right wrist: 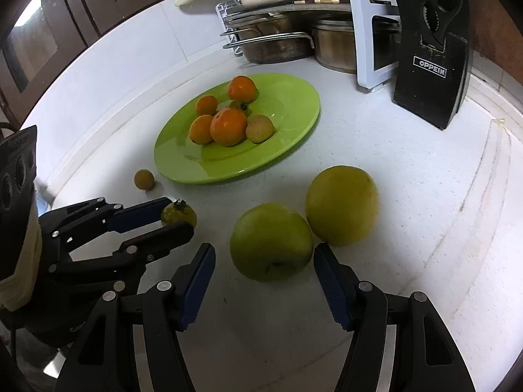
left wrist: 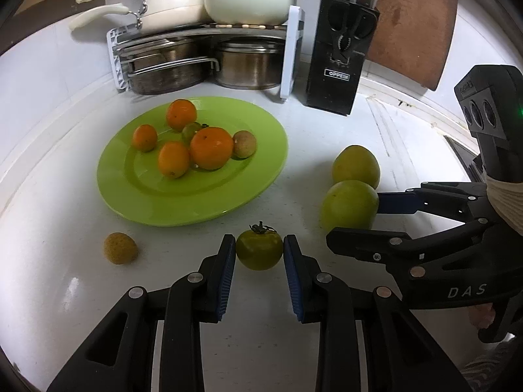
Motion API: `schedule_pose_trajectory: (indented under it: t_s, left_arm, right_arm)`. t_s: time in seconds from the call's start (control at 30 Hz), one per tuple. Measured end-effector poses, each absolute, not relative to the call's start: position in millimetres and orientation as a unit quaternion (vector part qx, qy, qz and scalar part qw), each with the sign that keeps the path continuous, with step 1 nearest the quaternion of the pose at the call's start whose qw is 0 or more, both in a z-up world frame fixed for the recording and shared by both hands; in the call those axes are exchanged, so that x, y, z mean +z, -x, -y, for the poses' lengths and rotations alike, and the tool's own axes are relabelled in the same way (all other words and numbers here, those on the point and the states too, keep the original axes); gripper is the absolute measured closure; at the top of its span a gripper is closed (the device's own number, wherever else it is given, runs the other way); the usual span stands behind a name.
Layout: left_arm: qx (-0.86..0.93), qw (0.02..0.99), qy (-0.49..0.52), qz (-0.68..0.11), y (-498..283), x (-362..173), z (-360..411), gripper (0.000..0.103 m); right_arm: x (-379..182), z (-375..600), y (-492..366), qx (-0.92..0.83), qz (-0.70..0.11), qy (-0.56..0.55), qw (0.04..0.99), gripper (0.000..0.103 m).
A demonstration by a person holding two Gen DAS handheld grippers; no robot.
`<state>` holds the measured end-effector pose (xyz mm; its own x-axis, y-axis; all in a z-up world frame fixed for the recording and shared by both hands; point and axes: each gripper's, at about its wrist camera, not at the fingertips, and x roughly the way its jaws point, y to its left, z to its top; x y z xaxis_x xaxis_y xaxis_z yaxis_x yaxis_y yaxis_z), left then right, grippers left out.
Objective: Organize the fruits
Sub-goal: 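Close the left tool on the green tomato while the right tool closes on the green apple, then lift and carry the tomato in the left tool over the plate while the right tool carries the apple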
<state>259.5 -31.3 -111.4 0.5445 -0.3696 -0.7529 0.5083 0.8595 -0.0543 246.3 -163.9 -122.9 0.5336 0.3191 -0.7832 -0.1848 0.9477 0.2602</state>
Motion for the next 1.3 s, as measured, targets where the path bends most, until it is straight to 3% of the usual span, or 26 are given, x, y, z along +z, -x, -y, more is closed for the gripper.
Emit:
schedule_pose_trajectory:
  t_s: [0.13,0.23,1.3]
  left_arm:
    - [-0.249,0.875,-0.084,-0.407,-260,-112,30,0.073]
    - [-0.248,0.875,-0.083,-0.407,-259,-112,31,0.073]
    - [-0.212,0.907,-0.051,-0.361,-220,-71,6,0.073]
  right_arm:
    - [-124,164,-249,0.144,-0.461,-0.075,0.873,0.041]
    - [-124,165,-248,0.14,-0.459,-0.073,0.874,0.052]
    - [-86,150,-211,0.162,-0.417,-0.052,0.893,0.052]
